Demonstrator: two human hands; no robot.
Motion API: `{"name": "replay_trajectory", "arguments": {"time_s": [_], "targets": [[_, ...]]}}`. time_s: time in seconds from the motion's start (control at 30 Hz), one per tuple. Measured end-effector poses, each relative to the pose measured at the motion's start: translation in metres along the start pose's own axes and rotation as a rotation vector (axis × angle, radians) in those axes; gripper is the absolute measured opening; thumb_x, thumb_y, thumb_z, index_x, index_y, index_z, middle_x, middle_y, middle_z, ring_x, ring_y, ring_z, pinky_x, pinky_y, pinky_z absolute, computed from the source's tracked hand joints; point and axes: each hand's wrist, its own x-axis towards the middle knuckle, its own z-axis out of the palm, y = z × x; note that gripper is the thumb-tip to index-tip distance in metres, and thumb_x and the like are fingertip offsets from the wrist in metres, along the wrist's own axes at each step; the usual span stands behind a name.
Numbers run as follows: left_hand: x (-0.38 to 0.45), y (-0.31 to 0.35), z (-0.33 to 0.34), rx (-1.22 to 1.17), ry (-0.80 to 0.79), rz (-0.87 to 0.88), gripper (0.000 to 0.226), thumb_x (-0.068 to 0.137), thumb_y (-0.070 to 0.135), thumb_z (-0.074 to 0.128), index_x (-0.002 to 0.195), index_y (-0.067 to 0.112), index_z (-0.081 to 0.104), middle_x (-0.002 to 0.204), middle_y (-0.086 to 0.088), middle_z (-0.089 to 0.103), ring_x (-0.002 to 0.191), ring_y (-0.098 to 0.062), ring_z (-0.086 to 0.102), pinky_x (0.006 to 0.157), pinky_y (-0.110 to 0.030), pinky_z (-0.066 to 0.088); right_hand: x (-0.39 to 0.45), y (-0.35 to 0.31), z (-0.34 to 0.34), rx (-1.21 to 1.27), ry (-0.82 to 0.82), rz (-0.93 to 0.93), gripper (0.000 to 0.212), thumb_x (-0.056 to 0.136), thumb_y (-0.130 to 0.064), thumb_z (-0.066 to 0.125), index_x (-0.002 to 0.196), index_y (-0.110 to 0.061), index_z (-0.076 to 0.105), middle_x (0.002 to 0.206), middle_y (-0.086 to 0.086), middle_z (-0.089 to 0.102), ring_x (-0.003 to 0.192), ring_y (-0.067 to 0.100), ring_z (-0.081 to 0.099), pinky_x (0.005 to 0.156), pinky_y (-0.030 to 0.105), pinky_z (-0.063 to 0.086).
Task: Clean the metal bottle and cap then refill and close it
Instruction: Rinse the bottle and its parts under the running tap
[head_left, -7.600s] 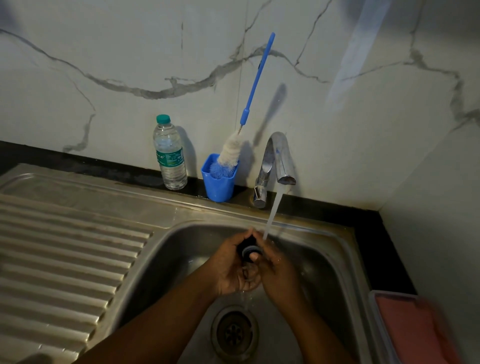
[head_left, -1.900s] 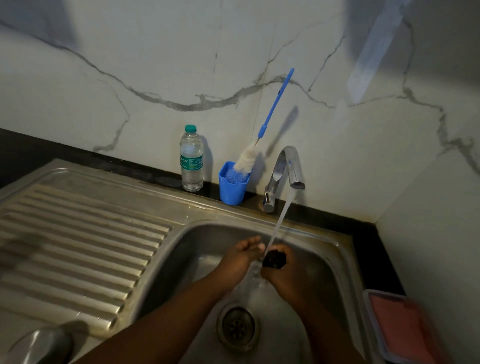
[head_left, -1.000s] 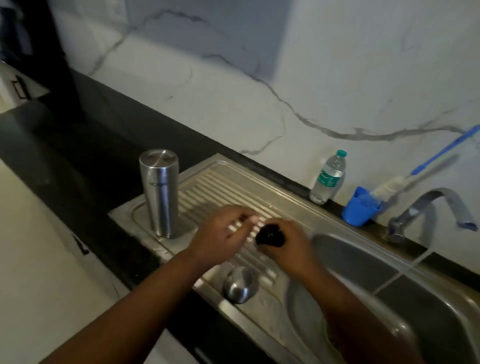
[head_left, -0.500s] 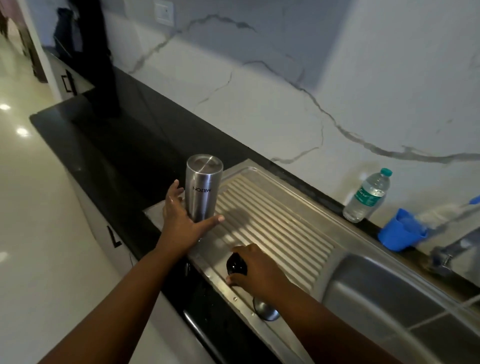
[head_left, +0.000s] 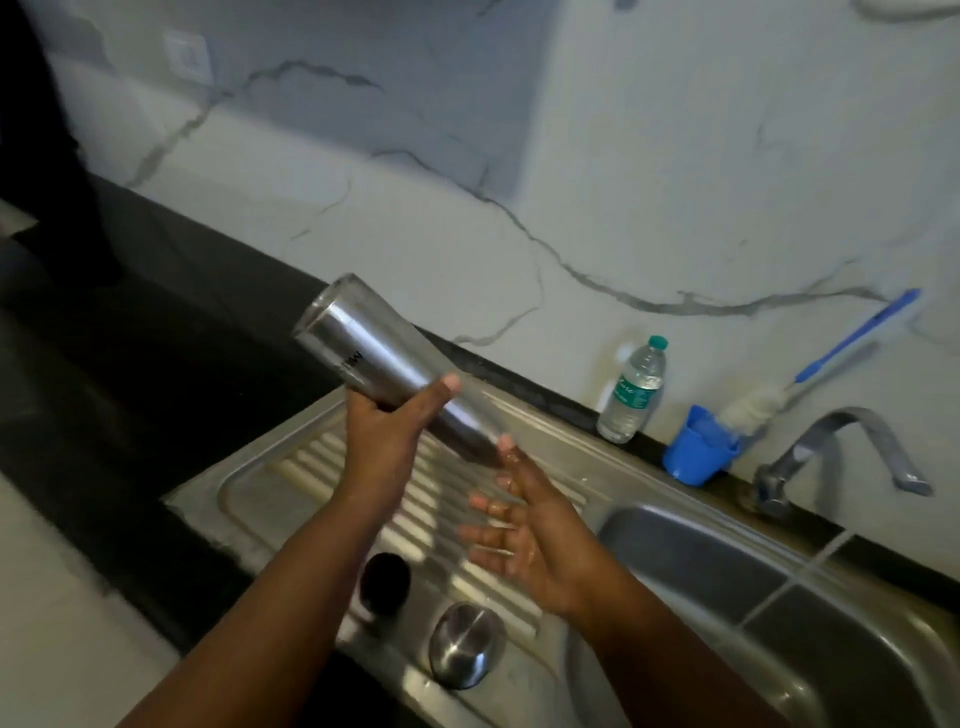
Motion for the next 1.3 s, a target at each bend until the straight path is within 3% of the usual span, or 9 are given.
{"name": "replay_trajectory", "arguments": {"time_s": [0.3, 0.33, 0.47, 0.57, 0.67, 0.8, 0.9, 1.07, 1.3], "targets": [[-0.076, -0.087, 0.113, 0.295, -0.545, -0.808, 0.061, 0.065, 0.068, 0.068, 0.114, 0.034, 0.060, 0.126, -0.009, 0.051, 0.093, -0.016, 0.063, 0.073, -0.031, 0.041, -0.032, -0.016, -0.134, 0.714, 0.355, -0.418, 0.052, 0.078, -0.023, 0.068, 0.127, -0.010, 0.054, 0.112, 0.020, 0.067, 0.100, 0.033, 0.067, 0.082, 0.044, 0.056], [-0.085, -0.089, 0.119, 0.450, -0.683, -0.875, 0.056, 0.063, 0.072, 0.066, 0.101, 0.031, 0.063, 0.077, 0.009, 0.048, 0.074, -0.015, 0.063, 0.063, -0.027, 0.039, -0.037, -0.012, -0.152, 0.661, 0.424, -0.430, 0.053, 0.077, -0.025, 0.068, 0.127, -0.012, 0.054, 0.115, 0.019, 0.066, 0.103, 0.033, 0.065, 0.079, 0.043, 0.057], [-0.109, -0.098, 0.164, 1.020, -0.907, -0.320, 0.033, 0.081, 0.062, 0.065, 0.081, 0.029, 0.064, 0.074, 0.006, 0.072, 0.063, -0.005, 0.062, 0.058, -0.016, 0.046, -0.059, 0.007, -0.221, 0.496, 0.689, -0.361, 0.047, 0.075, -0.031, 0.075, 0.117, -0.016, 0.060, 0.109, 0.016, 0.067, 0.096, 0.033, 0.066, 0.064, 0.038, 0.057], [-0.111, -0.124, 0.208, 1.319, -0.928, 0.088, 0.066, 0.070, 0.071, 0.066, 0.126, 0.040, 0.050, 0.125, 0.013, 0.060, 0.108, -0.004, 0.055, 0.096, -0.029, 0.047, -0.067, 0.020, -0.263, 0.355, 0.710, -0.253, 0.072, 0.051, -0.049, 0.083, 0.111, -0.014, 0.065, 0.101, 0.015, 0.070, 0.080, 0.028, 0.071, 0.063, 0.039, 0.058], [-0.115, -0.186, 0.237, 1.340, -1.121, 0.004, 0.119, 0.060, 0.059, 0.082, 0.153, 0.022, 0.017, 0.152, -0.001, 0.038, 0.135, -0.019, 0.040, 0.111, -0.035, 0.036, -0.068, 0.024, -0.291, 0.220, 0.652, -0.185, 0.058, 0.060, -0.047, 0.078, 0.106, -0.012, 0.068, 0.094, 0.013, 0.073, 0.080, 0.029, 0.071, 0.061, 0.033, 0.054], [-0.127, -0.249, 0.252, 1.021, -1.012, -0.079, 0.067, 0.066, 0.022, 0.086, 0.114, 0.040, 0.042, 0.103, 0.018, 0.058, 0.092, 0.001, 0.060, 0.076, -0.010, 0.049, -0.061, 0.028, -0.320, 0.058, 0.603, -0.099, 0.035, 0.080, -0.044, 0.069, 0.103, -0.018, 0.067, 0.091, 0.005, 0.074, 0.085, 0.020, 0.069, 0.069, 0.033, 0.056], [-0.128, -0.278, 0.252, 0.904, -0.903, -0.147, 0.066, 0.067, 0.022, 0.082, 0.114, 0.040, 0.041, 0.109, 0.015, 0.061, 0.099, 0.000, 0.062, 0.079, -0.008, 0.046, -0.057, 0.026, -0.336, -0.225, 0.581, -0.168, 0.069, 0.078, -0.056, 0.063, 0.134, -0.018, 0.048, 0.126, 0.007, 0.061, 0.107, 0.018, 0.062, 0.091, 0.034, 0.050], [-0.124, -0.301, 0.258, 0.901, -0.862, -0.095, 0.063, 0.077, 0.045, 0.067, 0.130, 0.022, 0.042, 0.122, 0.005, 0.058, 0.118, -0.012, 0.058, 0.098, -0.018, 0.045, -0.046, 0.031, -0.338, -1.128, 0.541, -0.229, 0.083, 0.087, -0.070, 0.016, 0.152, -0.022, -0.003, 0.159, 0.000, -0.013, 0.145, 0.020, -0.015, 0.117, 0.037, -0.005], [-0.133, -0.297, 0.263, 1.212, -0.695, 0.152, 0.073, 0.089, 0.046, 0.063, 0.149, 0.027, 0.027, 0.137, 0.013, 0.039, 0.124, -0.006, 0.047, 0.096, -0.018, 0.041, -0.012, 0.020, -0.336, -0.372, 0.627, -0.162, 0.085, 0.088, -0.066, 0.037, 0.152, -0.023, 0.001, 0.157, 0.006, 0.018, 0.140, 0.028, 0.027, 0.115, 0.043, 0.024]]}}
